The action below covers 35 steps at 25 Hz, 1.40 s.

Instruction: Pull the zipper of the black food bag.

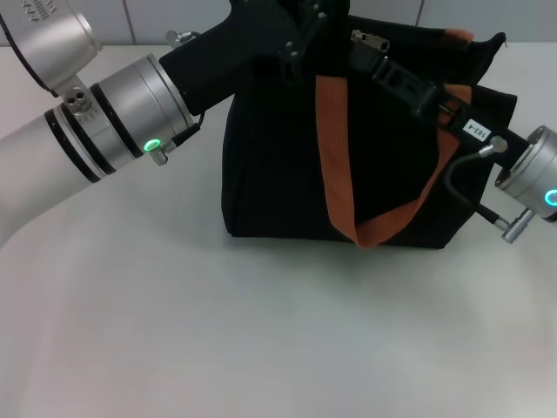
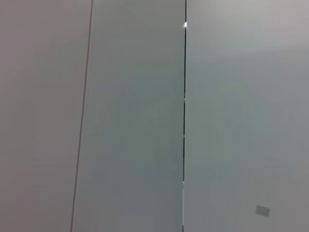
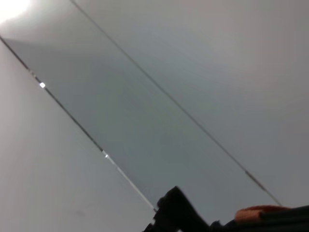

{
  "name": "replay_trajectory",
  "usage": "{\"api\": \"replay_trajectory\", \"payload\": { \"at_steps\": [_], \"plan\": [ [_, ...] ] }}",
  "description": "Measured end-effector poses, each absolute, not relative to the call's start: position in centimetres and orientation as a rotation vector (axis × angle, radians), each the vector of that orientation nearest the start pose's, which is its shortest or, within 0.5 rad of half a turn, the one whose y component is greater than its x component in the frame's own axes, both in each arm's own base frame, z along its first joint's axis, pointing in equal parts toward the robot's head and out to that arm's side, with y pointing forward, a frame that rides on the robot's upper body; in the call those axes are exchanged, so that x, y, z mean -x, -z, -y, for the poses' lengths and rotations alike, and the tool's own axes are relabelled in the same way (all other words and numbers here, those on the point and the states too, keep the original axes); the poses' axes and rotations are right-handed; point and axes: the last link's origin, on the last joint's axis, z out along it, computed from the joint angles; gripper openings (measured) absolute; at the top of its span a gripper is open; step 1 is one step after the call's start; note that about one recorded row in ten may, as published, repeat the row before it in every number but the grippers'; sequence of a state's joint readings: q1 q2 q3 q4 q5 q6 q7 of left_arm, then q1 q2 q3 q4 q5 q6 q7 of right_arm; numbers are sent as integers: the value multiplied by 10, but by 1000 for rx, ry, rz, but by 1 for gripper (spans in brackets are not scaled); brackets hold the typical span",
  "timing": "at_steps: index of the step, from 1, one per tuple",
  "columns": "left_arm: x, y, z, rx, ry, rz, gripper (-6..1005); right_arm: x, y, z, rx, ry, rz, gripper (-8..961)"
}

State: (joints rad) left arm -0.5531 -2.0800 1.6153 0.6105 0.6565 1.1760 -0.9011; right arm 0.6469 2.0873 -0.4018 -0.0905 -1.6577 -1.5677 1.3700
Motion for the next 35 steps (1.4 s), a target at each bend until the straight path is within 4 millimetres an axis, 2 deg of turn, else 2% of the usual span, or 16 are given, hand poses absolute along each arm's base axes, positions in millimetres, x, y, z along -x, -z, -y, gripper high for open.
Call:
{"api": "replay_trajectory", "payload": {
  "at_steps": [11,23,35],
  "plan": [
    [146,41,-365,2346,1263,237,85,-235,30,-327,2147,-1586,-1151,462],
    [145,41,-364,2351,1264,234,87,-224,32,-339,2203,-1543,-1119,462],
    [145,42,-364,2351,1267,232,90,-218,34,-336,2242,-1565,-1110,462]
  ]
}}
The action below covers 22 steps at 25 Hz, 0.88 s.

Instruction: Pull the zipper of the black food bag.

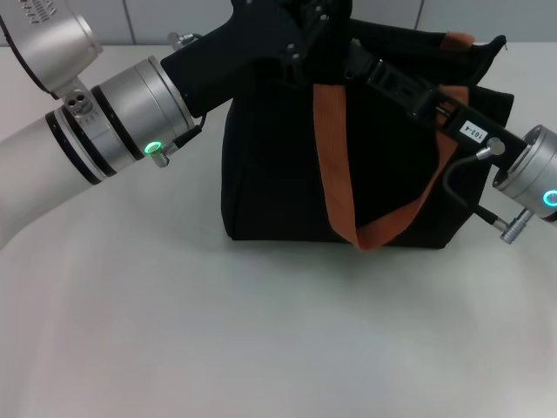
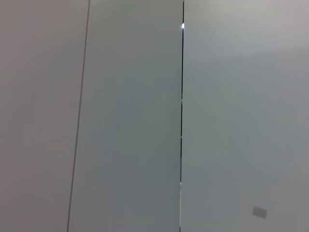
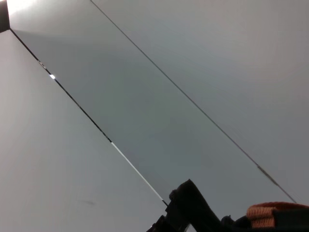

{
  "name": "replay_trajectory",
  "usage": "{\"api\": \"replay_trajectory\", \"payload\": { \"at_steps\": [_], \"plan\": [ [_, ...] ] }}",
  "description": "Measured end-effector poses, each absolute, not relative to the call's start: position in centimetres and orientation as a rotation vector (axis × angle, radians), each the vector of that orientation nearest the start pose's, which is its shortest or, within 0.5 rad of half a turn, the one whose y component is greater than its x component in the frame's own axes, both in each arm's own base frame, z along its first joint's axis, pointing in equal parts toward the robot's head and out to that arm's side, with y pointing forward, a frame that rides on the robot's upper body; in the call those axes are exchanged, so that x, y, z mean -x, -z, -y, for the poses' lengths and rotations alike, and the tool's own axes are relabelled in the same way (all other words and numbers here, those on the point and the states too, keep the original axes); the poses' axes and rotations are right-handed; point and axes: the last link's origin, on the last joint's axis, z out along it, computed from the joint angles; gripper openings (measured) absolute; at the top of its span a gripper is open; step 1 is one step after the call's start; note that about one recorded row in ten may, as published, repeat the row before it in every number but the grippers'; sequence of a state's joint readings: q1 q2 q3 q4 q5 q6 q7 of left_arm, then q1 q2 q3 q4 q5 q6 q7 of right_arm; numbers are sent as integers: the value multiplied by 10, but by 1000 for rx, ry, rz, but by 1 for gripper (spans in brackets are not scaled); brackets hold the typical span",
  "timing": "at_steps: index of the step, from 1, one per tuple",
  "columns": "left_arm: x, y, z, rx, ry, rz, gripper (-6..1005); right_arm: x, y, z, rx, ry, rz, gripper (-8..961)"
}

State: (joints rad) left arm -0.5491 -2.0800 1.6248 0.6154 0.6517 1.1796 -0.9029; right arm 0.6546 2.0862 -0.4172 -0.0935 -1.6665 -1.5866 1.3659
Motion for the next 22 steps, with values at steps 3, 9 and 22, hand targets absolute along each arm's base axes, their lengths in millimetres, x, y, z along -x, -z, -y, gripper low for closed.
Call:
{"api": "replay_trajectory", "payload": {
  "at_steps": [3,9,22],
  "plan": [
    [145,41,-364,2346,1269,233,90,-218,35,-334,2242,-1573,-1115,462],
    [145,41,-364,2345,1269,233,92,-218,35,-335,2241,-1570,-1120,462],
    [144,41,-365,2344,1271,230,94,-219,34,-339,2221,-1561,-1119,324]
  ]
}}
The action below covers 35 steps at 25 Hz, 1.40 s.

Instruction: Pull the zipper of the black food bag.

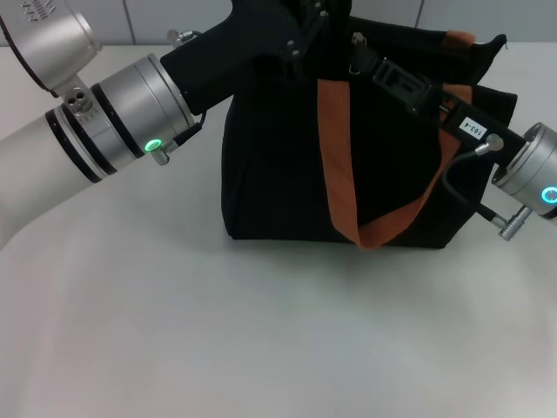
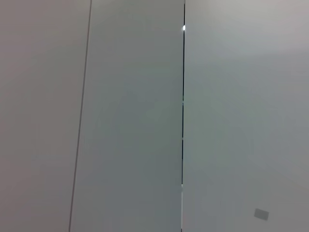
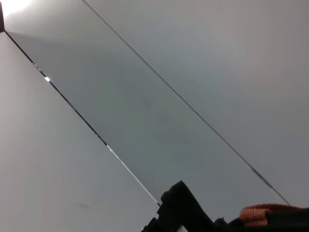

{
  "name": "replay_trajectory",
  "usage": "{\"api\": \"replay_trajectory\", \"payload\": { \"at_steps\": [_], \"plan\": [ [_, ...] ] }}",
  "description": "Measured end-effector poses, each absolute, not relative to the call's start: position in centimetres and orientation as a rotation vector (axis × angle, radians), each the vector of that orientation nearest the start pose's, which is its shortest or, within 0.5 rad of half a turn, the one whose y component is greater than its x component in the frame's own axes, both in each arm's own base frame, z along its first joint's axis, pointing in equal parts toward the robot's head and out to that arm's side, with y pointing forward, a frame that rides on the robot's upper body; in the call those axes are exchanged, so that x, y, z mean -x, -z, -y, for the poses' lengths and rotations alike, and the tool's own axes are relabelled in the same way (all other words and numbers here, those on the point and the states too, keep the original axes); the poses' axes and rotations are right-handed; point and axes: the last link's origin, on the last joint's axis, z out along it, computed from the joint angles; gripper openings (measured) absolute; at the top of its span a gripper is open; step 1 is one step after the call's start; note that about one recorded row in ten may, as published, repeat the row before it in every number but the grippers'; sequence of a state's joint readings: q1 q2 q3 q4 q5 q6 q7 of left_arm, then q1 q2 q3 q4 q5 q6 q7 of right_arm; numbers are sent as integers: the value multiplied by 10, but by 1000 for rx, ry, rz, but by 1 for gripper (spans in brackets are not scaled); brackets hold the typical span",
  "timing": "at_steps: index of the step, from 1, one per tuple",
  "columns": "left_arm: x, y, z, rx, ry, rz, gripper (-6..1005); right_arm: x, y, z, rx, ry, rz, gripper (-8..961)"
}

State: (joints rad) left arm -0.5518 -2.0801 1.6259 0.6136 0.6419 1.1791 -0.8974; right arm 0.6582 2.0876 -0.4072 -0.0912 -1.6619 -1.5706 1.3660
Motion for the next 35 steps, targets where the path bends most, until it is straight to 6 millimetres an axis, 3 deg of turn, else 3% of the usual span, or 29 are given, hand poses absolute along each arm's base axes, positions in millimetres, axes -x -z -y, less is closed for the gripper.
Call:
{"api": "replay_trajectory", "payload": {
  "at_steps": [5,26,35],
  "plan": [
    [144,41,-365,2343,1272,231,95,-218,34,-339,2221,-1564,-1121,166],
    [145,41,-364,2342,1270,234,100,-216,40,-340,2241,-1543,-1163,145],
    [145,41,-364,2342,1271,235,102,-215,41,-337,2288,-1525,-1106,71]
  ]
}}
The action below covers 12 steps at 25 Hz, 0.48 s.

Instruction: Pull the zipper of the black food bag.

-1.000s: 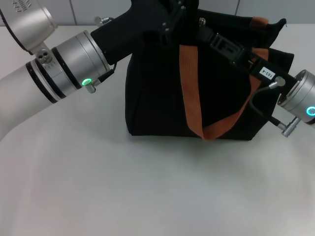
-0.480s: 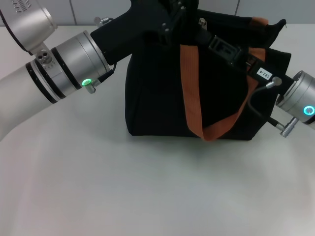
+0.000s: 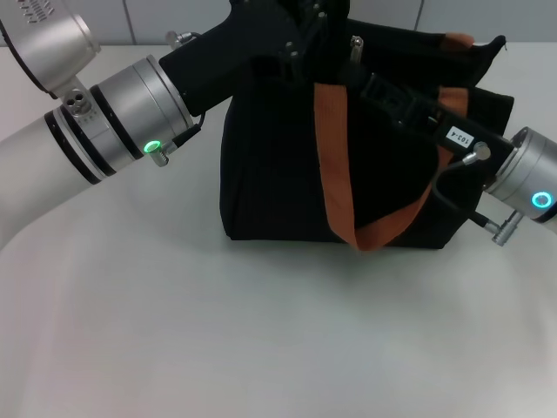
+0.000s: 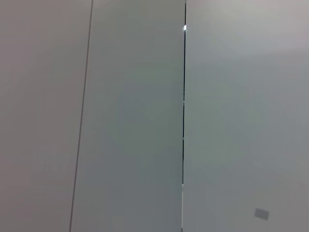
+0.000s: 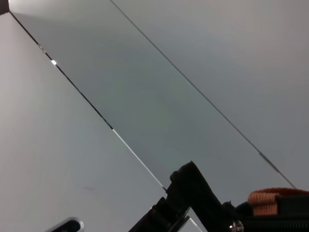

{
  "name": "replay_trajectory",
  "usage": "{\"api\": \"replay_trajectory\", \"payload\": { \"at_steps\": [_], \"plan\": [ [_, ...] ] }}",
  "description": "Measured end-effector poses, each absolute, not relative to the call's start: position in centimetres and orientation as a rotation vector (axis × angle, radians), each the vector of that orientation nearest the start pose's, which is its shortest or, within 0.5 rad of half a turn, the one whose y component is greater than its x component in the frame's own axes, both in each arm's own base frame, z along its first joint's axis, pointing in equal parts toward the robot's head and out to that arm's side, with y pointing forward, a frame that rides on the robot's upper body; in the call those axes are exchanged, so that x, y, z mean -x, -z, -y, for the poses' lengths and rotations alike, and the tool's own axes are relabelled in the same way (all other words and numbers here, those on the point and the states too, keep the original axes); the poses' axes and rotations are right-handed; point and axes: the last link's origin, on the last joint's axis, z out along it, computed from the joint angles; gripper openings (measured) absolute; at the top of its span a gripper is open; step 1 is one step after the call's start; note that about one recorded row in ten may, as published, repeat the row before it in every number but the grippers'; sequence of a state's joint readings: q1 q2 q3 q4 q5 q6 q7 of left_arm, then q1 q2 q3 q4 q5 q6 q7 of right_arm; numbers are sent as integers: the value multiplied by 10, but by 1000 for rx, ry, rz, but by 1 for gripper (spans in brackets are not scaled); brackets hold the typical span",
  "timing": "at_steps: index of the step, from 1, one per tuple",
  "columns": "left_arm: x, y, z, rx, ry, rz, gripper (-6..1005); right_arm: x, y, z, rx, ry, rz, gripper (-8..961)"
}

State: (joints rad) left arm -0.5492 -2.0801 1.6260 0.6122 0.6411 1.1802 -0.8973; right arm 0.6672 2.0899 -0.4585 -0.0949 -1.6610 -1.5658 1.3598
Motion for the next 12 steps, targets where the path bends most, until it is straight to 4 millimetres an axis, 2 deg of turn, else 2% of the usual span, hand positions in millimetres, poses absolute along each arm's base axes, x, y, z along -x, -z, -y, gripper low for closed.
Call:
{"api": "replay_trajectory", "payload": {
  "at_steps": [5,12],
  "plan": [
    [145,41,-364,2342,1271,235,103,-216,40,-337,2276,-1529,-1115,1],
    [146,40,-365,2338,1270,236,104,-223,34,-337,2212,-1551,-1130,0]
  ]
}}
